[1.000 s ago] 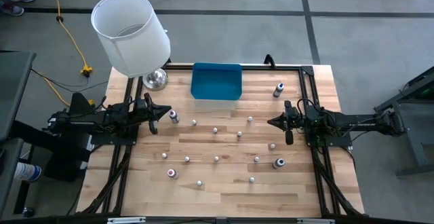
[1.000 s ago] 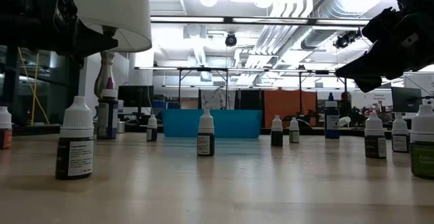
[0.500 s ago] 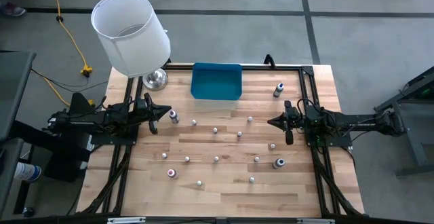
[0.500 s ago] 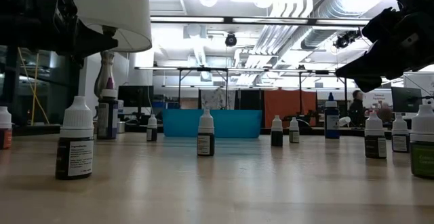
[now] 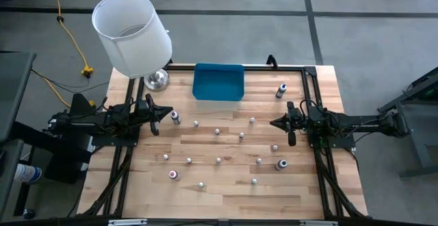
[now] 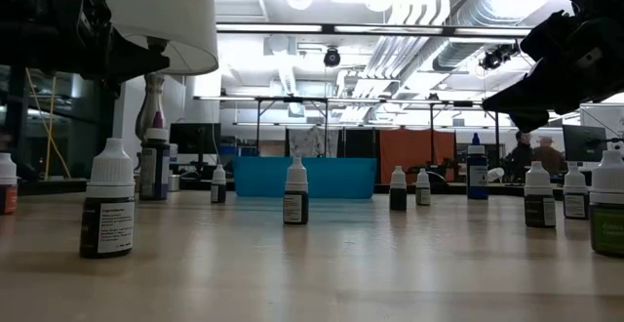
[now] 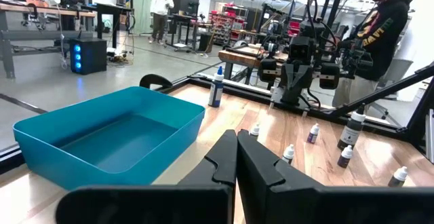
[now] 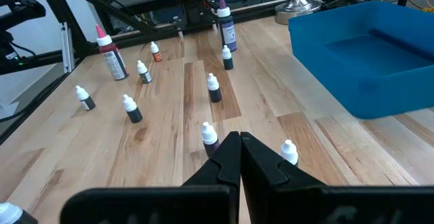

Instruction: Pick & Place food coloring

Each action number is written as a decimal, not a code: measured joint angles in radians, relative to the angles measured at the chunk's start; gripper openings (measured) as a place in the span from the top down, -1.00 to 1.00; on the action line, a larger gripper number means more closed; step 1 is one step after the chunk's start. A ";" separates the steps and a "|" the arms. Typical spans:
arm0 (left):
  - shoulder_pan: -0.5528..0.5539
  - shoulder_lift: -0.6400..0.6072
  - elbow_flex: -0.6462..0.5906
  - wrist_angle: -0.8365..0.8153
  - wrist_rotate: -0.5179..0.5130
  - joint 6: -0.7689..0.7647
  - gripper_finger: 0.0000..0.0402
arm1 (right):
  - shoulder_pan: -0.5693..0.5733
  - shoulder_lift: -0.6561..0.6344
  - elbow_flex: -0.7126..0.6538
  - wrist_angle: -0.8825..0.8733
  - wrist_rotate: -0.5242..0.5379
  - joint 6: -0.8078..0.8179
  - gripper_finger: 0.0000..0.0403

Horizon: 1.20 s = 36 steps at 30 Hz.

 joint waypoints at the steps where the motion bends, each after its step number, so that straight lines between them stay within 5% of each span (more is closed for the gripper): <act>1: 0.000 0.000 0.000 0.000 0.000 0.000 1.00 | 0.000 0.000 0.000 0.000 0.000 0.000 1.00; 17: 0.000 0.000 0.000 0.000 0.000 0.000 1.00 | 0.000 0.000 0.091 0.013 0.001 0.000 1.00; 25: 0.000 0.000 0.000 0.000 0.000 0.000 1.00 | 0.000 0.094 0.341 -0.165 0.001 0.000 1.00; 36: 0.000 0.000 0.000 0.000 0.000 0.000 1.00 | 0.000 0.394 0.784 -0.438 0.000 0.001 1.00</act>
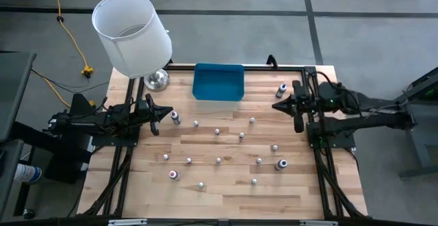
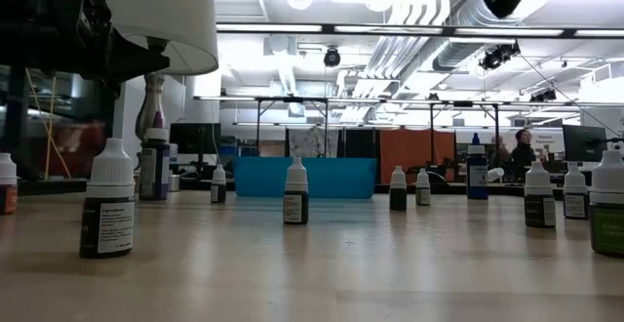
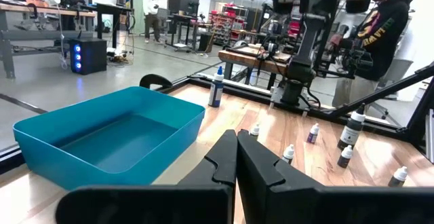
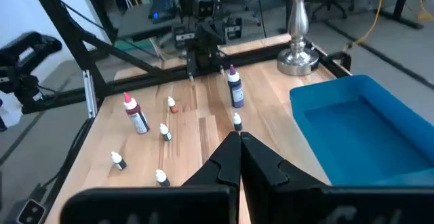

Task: Pick & Place food coloring
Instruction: Put the large black food coloring bottle into the blue bin

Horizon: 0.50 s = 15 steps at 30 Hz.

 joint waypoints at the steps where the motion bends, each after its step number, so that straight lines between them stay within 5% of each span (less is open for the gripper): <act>1: 0.000 0.000 0.000 0.000 0.000 0.000 1.00 | 0.000 0.026 0.041 -0.042 -0.001 0.003 1.00; 15: 0.000 0.000 0.000 0.000 0.000 0.000 1.00 | 0.070 0.308 0.496 -0.794 -0.083 -0.074 1.00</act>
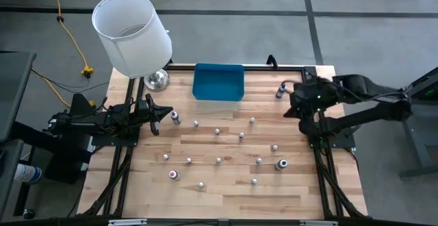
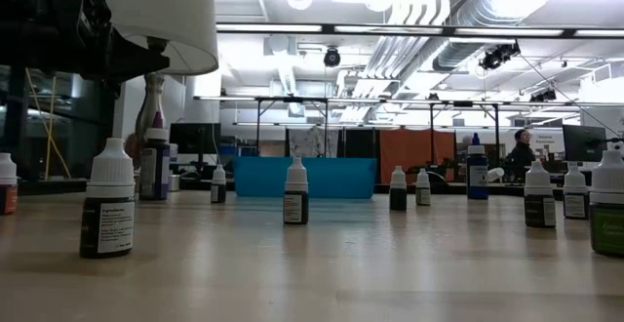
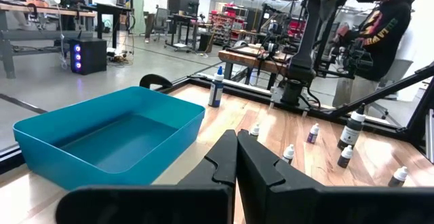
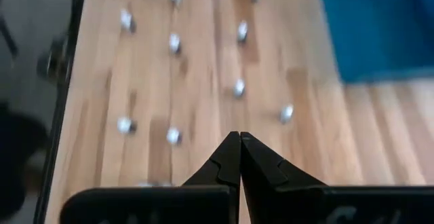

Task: Pick & Place food coloring
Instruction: Put the large black food coloring bottle into the blue bin

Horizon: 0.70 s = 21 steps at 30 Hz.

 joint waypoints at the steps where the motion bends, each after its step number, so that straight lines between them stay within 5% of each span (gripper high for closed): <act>1: 0.000 0.000 0.000 0.000 0.000 0.000 1.00 | 0.018 0.013 0.016 -0.036 -0.001 0.000 1.00; 13: 0.000 0.000 0.000 0.000 0.000 0.000 1.00 | 0.301 0.096 0.045 -0.193 -0.143 0.030 1.00; 21: 0.000 0.000 0.000 0.000 0.000 0.000 1.00 | 0.473 0.187 0.036 -0.193 -0.075 0.109 1.00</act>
